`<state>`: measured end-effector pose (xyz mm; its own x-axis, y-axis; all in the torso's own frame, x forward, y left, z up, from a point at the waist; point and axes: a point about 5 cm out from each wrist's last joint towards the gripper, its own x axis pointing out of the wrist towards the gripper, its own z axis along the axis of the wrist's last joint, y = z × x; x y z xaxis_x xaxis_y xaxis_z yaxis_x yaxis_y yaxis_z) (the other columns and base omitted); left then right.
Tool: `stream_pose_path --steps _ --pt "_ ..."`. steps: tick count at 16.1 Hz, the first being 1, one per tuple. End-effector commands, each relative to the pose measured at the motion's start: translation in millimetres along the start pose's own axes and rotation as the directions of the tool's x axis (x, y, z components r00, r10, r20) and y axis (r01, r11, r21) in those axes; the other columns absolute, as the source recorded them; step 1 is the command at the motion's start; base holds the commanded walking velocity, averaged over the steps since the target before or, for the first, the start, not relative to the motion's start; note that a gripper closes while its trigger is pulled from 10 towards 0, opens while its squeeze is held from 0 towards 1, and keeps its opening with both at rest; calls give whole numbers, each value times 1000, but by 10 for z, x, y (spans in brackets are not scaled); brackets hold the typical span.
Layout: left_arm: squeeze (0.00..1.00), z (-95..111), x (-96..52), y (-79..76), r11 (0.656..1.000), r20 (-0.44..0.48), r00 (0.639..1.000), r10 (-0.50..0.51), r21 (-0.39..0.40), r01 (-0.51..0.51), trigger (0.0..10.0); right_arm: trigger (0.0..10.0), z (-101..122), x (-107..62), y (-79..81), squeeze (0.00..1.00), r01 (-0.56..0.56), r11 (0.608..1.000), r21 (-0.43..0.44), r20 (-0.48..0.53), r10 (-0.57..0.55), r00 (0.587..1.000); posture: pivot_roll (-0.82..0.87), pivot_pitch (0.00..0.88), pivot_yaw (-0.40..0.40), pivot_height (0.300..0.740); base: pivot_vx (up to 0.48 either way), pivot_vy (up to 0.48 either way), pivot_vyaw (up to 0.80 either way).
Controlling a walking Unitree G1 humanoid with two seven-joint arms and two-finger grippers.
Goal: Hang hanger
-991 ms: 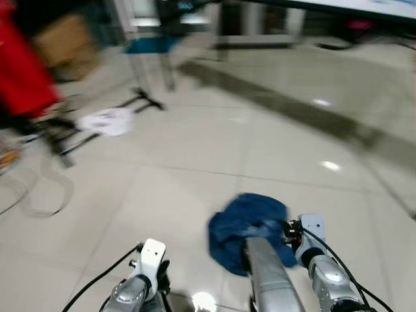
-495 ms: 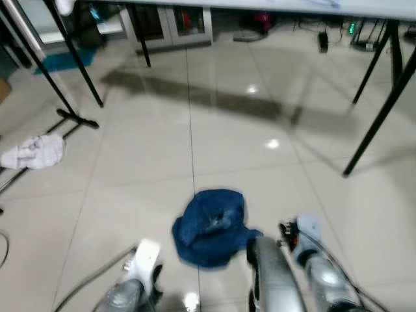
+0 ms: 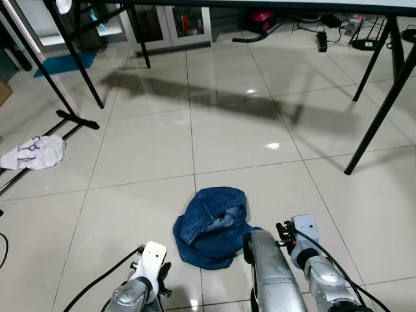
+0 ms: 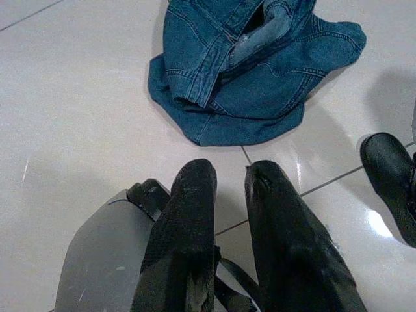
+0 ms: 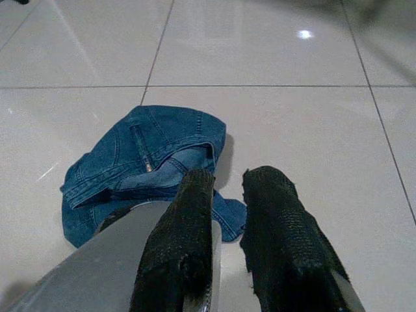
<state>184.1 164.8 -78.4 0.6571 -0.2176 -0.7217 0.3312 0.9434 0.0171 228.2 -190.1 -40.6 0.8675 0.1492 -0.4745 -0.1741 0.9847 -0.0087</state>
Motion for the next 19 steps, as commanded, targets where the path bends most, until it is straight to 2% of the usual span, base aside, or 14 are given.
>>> stream_pose_path --steps 1,4,6,7,8,9,11,13,15,17,18,19 --pt "0 -102 -37 25 1000 -40 999 7 -2 -7 10000 10000 2 4 39 0 -18 1000 -11 6 18 1000 -187 47 127 503 0 0 0" --pt "0 -99 -36 20 1000 -36 999 9 -6 -9 10000 10000 17 8 40 0 -22 1000 -18 14 22 1000 -184 50 124 473 0 0 0" --pt "0 24 -11 72 999 21 999 35 -12 -34 10000 10000 92 44 80 0 -34 999 -12 53 34 998 -185 51 124 453 0 0 0" --pt "0 156 16 134 998 67 996 56 -22 -55 10000 10000 142 70 120 0 -45 999 -13 77 46 996 -186 56 123 443 0 0 0" --pt "0 444 54 267 995 166 982 94 -46 -88 10000 10000 248 115 164 0 -53 998 -18 125 54 991 -186 56 123 428 0 0 0" --pt "0 506 59 295 994 188 977 101 -50 -93 10000 10000 271 123 165 0 -51 999 -13 136 52 989 -185 66 119 423 0 0 0" --pt "0 1050 54 510 990 372 918 134 -82 -111 10000 10000 488 193 204 0 -46 999 -12 230 48 972 -184 78 113 423 0 0 0" --pt "0 1517 16 609 995 500 861 95 -50 -81 10000 10000 747 241 254 0 -40 999 -15 345 43 938 -188 105 110 423 0 0 0" --pt "0 1725 13 593 1000 526 850 19 -3 -21 10000 10000 1060 250 310 0 -46 999 -8 474 44 879 -198 139 110 423 0 0 0" --pt "0 1799 34 549 999 516 856 -37 7 40 10000 10000 1388 189 381 0 -74 997 2 582 59 811 -216 201 107 423 0 0 0" --pt "596 1828 60 485 996 497 863 -85 20 87 10000 10000 1695 8 473 0 -119 993 -12 660 98 745 -235 266 102 423 0 0 0" --pt "596 1830 64 475 996 496 864 -89 21 90 10000 10000 1740 -43 485 0 -126 992 -17 670 105 735 -238 276 101 423 0 0 0"
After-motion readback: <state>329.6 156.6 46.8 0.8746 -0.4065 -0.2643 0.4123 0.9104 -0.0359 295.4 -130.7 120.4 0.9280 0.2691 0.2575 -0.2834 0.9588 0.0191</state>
